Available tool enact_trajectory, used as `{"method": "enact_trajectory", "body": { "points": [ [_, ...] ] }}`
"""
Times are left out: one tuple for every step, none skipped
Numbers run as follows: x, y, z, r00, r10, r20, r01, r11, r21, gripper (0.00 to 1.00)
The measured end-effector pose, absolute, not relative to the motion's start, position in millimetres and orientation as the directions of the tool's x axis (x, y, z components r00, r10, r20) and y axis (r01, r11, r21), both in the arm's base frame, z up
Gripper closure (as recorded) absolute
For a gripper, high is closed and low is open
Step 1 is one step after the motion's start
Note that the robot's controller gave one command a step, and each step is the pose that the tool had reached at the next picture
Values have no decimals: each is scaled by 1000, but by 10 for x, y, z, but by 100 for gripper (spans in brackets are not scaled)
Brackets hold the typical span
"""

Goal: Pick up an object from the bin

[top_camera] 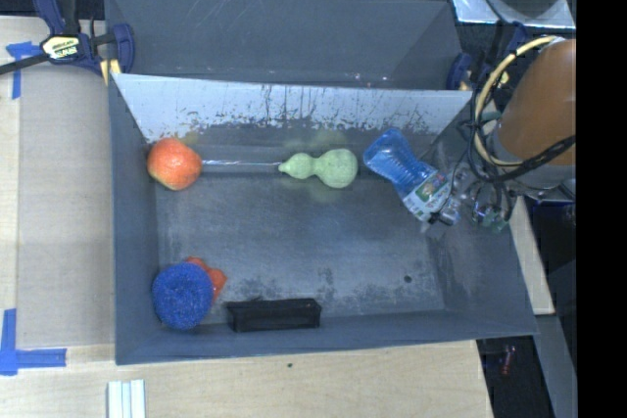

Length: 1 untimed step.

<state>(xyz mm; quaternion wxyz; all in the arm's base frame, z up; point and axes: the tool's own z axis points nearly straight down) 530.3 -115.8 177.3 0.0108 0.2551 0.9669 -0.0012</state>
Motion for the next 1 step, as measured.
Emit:
{"method": "enact_trajectory", "body": {
  "points": [
    [5362,-1113,2386,-873,488,-23,488,873,2,100]
  ]
}}
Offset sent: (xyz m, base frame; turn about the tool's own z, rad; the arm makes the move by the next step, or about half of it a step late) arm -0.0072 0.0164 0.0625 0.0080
